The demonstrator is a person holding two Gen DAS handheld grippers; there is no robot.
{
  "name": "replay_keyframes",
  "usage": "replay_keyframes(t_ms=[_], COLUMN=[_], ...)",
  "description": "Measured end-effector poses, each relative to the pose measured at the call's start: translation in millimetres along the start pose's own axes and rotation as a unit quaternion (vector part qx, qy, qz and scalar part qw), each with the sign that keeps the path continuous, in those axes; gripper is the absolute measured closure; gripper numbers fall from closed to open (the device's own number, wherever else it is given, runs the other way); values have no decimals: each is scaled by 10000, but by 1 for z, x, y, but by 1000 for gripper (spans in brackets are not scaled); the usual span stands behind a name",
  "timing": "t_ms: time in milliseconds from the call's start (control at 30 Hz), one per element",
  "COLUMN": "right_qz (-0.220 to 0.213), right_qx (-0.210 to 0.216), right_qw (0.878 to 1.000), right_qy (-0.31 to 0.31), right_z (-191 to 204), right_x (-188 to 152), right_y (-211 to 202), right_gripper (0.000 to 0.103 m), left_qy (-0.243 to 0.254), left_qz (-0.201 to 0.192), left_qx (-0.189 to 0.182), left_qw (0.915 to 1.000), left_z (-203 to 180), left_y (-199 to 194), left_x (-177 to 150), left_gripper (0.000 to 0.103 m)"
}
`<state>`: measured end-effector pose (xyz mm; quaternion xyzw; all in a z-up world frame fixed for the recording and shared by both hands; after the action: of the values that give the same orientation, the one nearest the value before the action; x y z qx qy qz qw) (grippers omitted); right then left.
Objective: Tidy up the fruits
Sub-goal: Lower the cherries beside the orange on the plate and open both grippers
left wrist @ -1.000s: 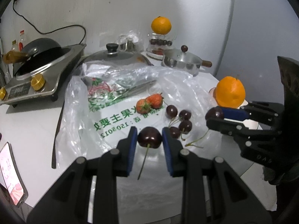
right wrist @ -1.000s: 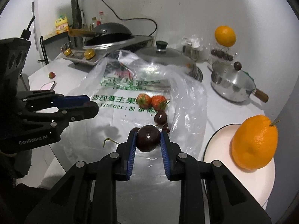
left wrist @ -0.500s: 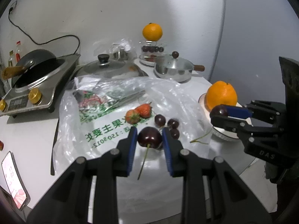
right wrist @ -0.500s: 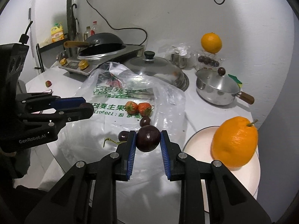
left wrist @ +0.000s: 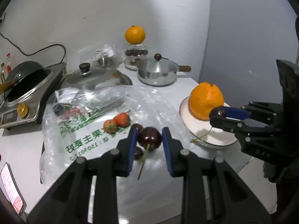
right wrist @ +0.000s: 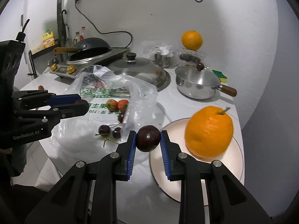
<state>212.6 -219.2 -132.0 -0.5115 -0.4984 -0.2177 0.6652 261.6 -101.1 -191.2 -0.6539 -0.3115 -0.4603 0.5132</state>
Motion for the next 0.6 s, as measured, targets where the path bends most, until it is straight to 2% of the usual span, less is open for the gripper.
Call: replay_keyframes(t_ms=[600], right_qz=[69], right_qx=[-310], right_qw=[9992], right_qy=[227], right_z=[-53], right_x=[-22], right_y=[-18], right_gripper=[75], left_qy=[222], left_qz=[123], left_qx=[-370], left_qw=[9990], left_z=[-56], left_y=[26], left_x=[4], left_gripper=[75])
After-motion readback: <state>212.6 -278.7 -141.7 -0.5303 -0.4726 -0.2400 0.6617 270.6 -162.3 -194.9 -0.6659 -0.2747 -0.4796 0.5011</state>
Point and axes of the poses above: each gripper's, at about its wrist camera, not at the fingertips, and y roughly the way its jaws point, z to its left, x to its top, the point moved 9 cm from there along y, roughly the way its jaws point, and after that the axes turned 15 degrees about -z, right-handed, at the moved point
